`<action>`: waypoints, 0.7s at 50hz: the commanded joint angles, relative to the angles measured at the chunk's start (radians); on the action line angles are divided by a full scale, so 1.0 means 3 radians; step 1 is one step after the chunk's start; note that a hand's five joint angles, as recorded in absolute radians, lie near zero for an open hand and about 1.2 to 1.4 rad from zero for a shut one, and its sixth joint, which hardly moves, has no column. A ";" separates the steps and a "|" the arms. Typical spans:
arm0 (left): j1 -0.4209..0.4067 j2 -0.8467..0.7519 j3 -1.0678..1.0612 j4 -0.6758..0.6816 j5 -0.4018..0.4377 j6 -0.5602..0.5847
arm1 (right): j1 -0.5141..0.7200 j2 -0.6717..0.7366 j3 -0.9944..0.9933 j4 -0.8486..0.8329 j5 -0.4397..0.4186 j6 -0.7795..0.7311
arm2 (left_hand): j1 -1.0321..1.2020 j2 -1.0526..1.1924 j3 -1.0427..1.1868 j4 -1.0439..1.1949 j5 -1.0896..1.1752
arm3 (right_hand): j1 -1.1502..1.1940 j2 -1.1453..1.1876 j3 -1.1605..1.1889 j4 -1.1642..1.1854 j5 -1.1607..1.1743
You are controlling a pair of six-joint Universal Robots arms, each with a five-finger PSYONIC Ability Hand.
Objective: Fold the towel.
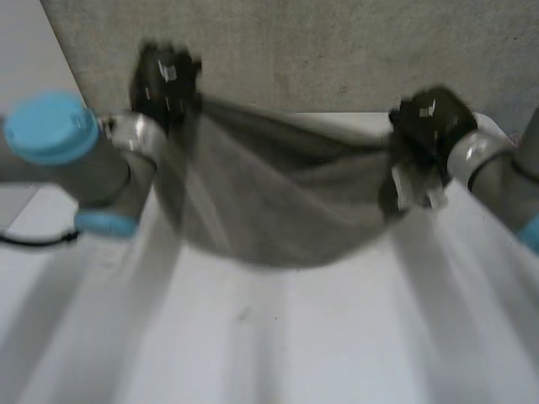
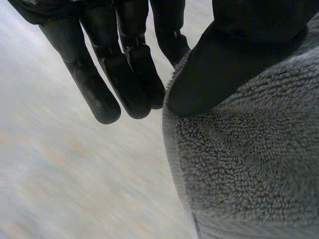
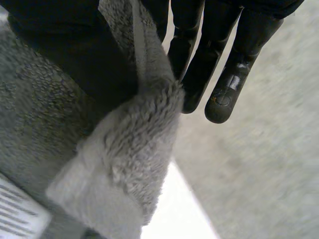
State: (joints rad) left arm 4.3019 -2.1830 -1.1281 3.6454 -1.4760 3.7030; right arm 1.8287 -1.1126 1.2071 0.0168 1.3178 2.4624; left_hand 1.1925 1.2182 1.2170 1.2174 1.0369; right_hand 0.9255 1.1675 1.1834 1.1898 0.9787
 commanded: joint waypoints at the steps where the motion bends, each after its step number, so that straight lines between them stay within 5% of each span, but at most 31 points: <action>1: 0.0064 -0.0046 0.1253 -0.0002 -0.0147 0.0072 | 0.0030 0.0339 -0.1728 -0.0833 0.0378 0.0300 | 0.0679 0.0594 0.0598 0.0596 0.0616 | 0.1569 0.0763 0.0710 0.0688 0.0810; 8: 0.0064 0.0185 0.0968 -0.0063 -0.0285 0.0036 | 0.0030 0.0048 -0.0958 -0.1401 0.0225 0.0587 | 0.0679 0.0594 0.0598 0.0596 0.0616 | 0.1569 0.0763 0.0710 0.0688 0.0810; 19: 0.0064 0.0420 -0.1143 0.0213 -0.0250 -0.0015 | 0.0030 0.0094 0.0425 -0.1324 -0.0133 0.0561 | 0.0679 0.0594 0.0598 0.0596 0.0616 | 0.1569 0.0763 0.0710 0.0688 0.0810; 25: 0.0064 0.0369 -0.1946 0.0346 -0.0255 0.0010 | -0.0011 0.0247 0.0957 -0.1109 -0.0087 0.0408 | 0.0679 0.0594 0.0598 0.0596 0.0616 | 0.1569 0.0763 0.0710 0.0688 0.0810; 35: 0.0069 0.0870 -0.2657 0.0064 -0.0255 0.0051 | -0.0031 -0.0397 0.1579 -0.0343 -0.0144 0.0295 | 0.0679 0.0594 0.0598 0.0596 0.0616 | 0.1569 0.0763 0.0710 0.0688 0.0810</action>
State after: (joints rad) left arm 4.3213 -2.0260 -1.8138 3.7363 -1.5525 3.7104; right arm 1.8233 -1.0958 1.5732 -0.2140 1.2851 2.5580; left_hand 1.1941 1.2183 1.2171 1.2176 1.0375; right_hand 0.9750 1.1822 1.1875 1.1924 0.9953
